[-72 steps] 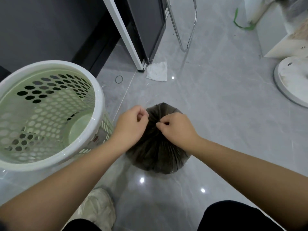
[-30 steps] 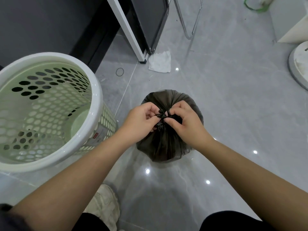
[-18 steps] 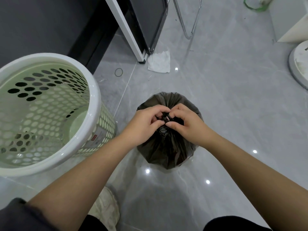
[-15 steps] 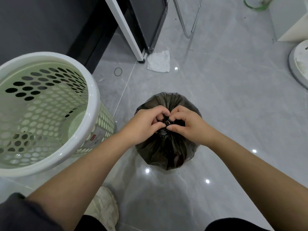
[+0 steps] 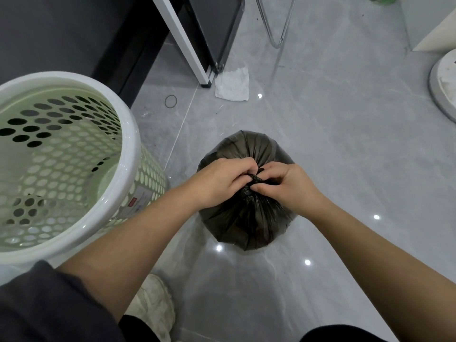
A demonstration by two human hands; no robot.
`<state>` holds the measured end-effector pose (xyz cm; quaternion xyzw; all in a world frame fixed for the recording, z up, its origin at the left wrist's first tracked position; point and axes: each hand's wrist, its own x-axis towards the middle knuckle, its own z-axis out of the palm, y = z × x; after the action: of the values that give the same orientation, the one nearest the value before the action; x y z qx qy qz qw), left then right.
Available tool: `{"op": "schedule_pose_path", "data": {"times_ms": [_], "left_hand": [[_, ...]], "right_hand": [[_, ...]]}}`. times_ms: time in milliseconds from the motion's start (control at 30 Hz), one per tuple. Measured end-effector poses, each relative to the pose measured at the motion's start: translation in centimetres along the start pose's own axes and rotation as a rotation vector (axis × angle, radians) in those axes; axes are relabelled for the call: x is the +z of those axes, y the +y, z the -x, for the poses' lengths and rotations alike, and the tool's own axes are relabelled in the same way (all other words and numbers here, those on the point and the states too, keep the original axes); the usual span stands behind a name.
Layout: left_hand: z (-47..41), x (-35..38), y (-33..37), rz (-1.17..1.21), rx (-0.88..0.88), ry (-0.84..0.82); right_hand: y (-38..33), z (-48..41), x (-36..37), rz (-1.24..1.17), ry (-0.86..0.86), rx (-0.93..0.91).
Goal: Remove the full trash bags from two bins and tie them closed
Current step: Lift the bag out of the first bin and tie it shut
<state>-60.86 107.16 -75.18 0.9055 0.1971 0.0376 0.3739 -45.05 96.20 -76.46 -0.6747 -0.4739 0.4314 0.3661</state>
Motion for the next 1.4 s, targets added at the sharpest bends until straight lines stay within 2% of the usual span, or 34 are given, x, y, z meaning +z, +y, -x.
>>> {"op": "schedule_pose_path", "data": {"times_ms": [133,233,333,400,533,667,867,1067,1167,1267,1400], "left_hand": [[-0.4,-0.2,0.1,0.010,-0.011,-0.036],[-0.4,-0.4,0.1,0.061,-0.057,-0.052],[0.0,-0.3,-0.1,0.414,-0.213,-0.016],[0.3,-0.1,-0.3,0.540,-0.236,0.031],[0.2,0.7,0.1,0.431,-0.190,0.129],[-0.4,0.9,0.0,0.228,-0.129,0.133],[-0.6,1.2,0.2,0.210,-0.137,0.091],[-0.4,0.9,0.1,0.144,-0.120,0.041],[-0.4,1.2,0.3,0.203,-0.155,0.056],[-0.5,1.6,0.9,0.298,-0.268,0.118],[-0.6,2.8,2.0,0.360,-0.364,0.235]], "right_hand": [[0.1,-0.1,0.3,-0.084,0.031,0.055],[0.0,-0.2,-0.2,-0.092,-0.027,0.074],[-0.1,-0.5,-1.1,-0.036,-0.115,0.025],[-0.4,-0.7,-1.3,0.015,-0.171,-0.012],[-0.7,-0.9,-1.5,0.043,-0.184,-0.018],[-0.5,-0.5,-1.2,-0.055,-0.070,0.033],[-0.3,0.5,0.3,-0.135,0.140,0.058],[-0.3,0.6,0.5,-0.212,0.156,0.130],[-0.2,0.5,0.8,-0.144,0.277,0.109],[-0.5,0.4,1.6,0.016,0.395,0.058],[-1.2,0.3,2.2,0.202,0.456,0.042]]}}
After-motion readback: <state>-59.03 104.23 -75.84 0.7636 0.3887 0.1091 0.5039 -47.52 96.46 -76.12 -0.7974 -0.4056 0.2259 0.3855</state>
